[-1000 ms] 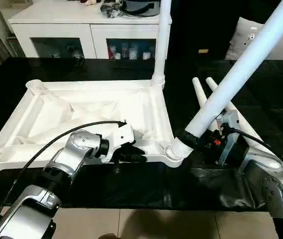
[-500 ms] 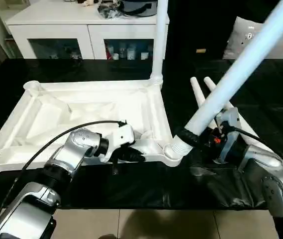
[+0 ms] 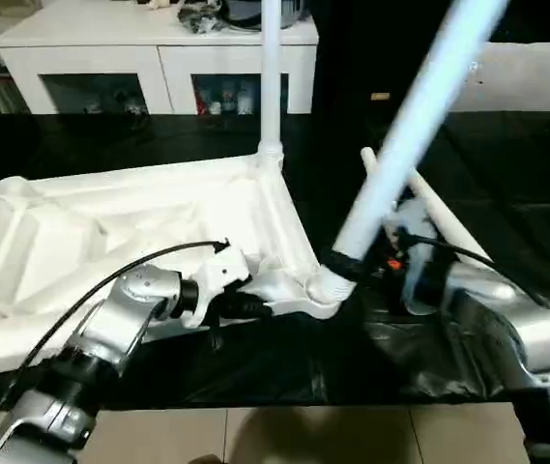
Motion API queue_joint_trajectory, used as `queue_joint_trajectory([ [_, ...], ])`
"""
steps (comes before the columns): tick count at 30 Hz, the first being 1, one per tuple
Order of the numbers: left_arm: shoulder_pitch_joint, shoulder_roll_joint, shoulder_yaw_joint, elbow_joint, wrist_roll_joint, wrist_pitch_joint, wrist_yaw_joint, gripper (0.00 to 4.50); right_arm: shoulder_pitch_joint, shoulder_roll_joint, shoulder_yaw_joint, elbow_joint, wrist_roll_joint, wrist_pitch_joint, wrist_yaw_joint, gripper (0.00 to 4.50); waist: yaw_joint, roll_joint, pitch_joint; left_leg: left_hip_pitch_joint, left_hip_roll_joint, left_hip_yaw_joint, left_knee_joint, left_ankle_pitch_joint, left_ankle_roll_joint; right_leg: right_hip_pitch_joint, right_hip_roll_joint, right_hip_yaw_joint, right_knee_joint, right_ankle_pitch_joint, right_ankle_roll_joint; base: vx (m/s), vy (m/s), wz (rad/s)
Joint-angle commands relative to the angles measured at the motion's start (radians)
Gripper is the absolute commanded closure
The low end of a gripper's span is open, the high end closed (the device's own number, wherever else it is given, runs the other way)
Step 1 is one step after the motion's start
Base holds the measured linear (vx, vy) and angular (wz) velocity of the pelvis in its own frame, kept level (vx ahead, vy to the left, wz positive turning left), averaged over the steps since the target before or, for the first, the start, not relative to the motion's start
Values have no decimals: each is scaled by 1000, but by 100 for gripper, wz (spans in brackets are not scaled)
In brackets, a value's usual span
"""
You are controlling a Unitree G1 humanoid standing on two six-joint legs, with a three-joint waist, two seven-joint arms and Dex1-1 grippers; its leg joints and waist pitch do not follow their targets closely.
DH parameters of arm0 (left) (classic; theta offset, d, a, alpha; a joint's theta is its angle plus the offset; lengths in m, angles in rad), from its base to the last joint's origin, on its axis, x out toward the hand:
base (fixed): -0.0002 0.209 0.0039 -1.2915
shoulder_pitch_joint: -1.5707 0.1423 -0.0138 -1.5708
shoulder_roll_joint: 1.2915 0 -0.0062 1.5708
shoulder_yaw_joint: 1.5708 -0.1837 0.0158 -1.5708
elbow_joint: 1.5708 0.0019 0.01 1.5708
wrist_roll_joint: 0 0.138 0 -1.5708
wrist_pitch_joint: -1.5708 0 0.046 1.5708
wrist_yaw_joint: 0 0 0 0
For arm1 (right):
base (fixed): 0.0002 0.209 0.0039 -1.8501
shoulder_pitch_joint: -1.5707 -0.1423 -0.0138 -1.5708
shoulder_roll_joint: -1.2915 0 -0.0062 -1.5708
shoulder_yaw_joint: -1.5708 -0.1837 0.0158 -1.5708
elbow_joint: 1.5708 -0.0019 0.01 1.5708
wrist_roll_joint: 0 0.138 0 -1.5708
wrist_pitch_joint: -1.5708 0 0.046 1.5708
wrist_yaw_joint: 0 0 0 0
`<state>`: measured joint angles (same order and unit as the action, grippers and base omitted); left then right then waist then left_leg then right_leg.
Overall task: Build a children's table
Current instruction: Insert table leg to table base
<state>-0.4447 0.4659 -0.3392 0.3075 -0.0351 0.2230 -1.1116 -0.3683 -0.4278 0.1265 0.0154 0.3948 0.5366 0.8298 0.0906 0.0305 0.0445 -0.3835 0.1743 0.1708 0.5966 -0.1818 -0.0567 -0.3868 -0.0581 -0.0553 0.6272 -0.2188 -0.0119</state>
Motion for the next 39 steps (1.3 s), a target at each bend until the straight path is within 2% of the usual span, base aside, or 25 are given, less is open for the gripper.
queue_joint_trajectory([
  [1, 12, 24, -26, 3, 43, -7, -7, 450, -21, -10, 11, 13, -11, -8, 28, 262, 11, -8, -59, 16, 60, -19, -69, -125, 55, 40, -92, 51, -72, -83, -213, 0, 0, 0],
  [3, 4, 21, -28, 12, 46, -7, 0, 450, -36, -13, 27, 35, -13, -1, 55, 262, 12, -14, -60, 16, 59, -19, -69, -122, 55, 42, -92, 49, -69, -62, -219, 0, 0, 0],
  [6, -2, 19, -27, 7, 45, 4, 9, 450, -52, -22, 50, 60, -23, -1, 81, 262, 15, -14, -59, 16, 58, -18, -68, -130, 51, 44, -95, 50, -69, -71, -222, 0, 0, 0],
  [8, -11, 17, -22, 15, 45, -24, 8, 450, -67, -30, 76, 87, -47, -25, 107, 262, 15, -15, -58, 15, 57, -18, -68, -138, 47, 44, -94, 49, -71, -84, -220, 0, 0, 0],
  [13, -20, 27, -35, 22, 44, -47, -25, 450, -83, -29, 88, 117, -55, -28, 127, 262, 18, -15, -60, 16, 58, -19, -67, -132, 45, 44, -93, 50, -69, -72, -219, 0, 0, 0],
  [18, -32, 37, -51, 25, 36, -53, -74, 450, -123, -10, 98, 209, -73, -59, 149, 262, 20, -8, -63, 17, 58, -18, -65, -135, 41, 44, -93, 49, -65, -37, -239, 0, 0, 0],
  [26, -44, 35, -51, 36, 36, -76, -82, 450, -146, 1, 101, 289, -86, -80, 175, 262, 20, -8, -63, 18, 59, -19, -66, -140, 39, 45, -93, 48, -64, -32, -248, 0, 0, 0],
  [30, -56, 16, -40, 70, 49, -92, -33, 450, -140, 9, 82, 312, -69, -75, 181, 262, 21, -7, -61, 19, 58, -18, -66, -152, 38, 45, -93, 48, -66, -52, -246, 0, 0, 0],
  [31, -57, 13, -37, 76, 50, -94, -25, 450, -138, 12, 76, 320, -66, -76, 184, 262, 22, -7, -59, 21, 59, -18, -68, -178, 30, 44, -94, 49, -71, -91, -242, 0, 0, 0],
  [32, -57, 10, -35, 78, 49, -96, -20, 450, -133, 15, 70, 325, -61, -77, 187, 262, 22, -7, -59, 21, 59, -18, -68, -178, 30, 44, -94, 49, -71, -91, -242, 0, 0, 0],
  [34, -58, 2, -27, 86, 47, -97, -6, 450, -123, 23, 52, 340, -51, -85, 185, 262, 26, -5, -55, 26, 60, -19, -73, -227, 12, 41, -96, 51, -80, -167, -230, 0, 0, 0],
  [36, -59, -9, -18, 93, 42, -98, 8, 450, -108, 31, 32, 353, -42, -97, 173, 262, 27, -4, -54, 27, 61, -21, -75, -243, 3, 42, -98, 51, -83, -199, -221, 0, 0, 0],
  [37, -60, -14, -15, 96, 39, -98, 14, 450, -99, 35, 21, 358, -38, -106, 163, 262, 27, 1, -54, 28, 61, -23, -76, -255, -2, 41, -98, 51, -83, -212, -216, 0, 0, 0],
  [39, -61, -29, -8, 100, 32, -94, 26, 450, -58, 59, -20, 364, -25, -141, 117, 262, 26, -3, -53, 28, 62, -23, -78, -261, -4, 40, -99, 53, -86, -216, -213, 0, 0, 0],
])
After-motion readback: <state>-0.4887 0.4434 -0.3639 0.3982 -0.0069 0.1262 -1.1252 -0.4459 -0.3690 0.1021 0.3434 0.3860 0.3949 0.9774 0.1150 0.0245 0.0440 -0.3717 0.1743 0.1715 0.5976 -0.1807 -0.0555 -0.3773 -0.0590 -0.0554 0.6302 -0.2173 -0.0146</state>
